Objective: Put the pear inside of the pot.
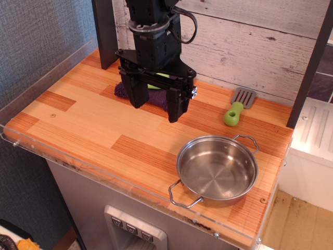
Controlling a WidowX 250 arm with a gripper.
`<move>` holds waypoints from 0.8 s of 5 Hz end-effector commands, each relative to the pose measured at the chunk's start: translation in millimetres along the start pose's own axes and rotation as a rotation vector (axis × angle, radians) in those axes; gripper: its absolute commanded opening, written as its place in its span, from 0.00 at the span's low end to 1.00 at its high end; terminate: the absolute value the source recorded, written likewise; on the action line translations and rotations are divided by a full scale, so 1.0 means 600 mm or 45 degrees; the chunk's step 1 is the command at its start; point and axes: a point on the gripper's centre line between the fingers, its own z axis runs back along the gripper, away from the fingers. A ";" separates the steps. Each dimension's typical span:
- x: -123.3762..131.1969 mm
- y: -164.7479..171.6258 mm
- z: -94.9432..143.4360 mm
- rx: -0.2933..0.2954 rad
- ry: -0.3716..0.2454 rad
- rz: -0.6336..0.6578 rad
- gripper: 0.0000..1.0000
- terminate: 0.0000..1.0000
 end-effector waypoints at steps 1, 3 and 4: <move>0.000 0.000 0.000 0.000 0.000 0.000 1.00 0.00; 0.072 0.042 -0.019 0.052 0.006 0.129 1.00 0.00; 0.105 0.058 -0.026 0.062 -0.013 0.152 1.00 0.00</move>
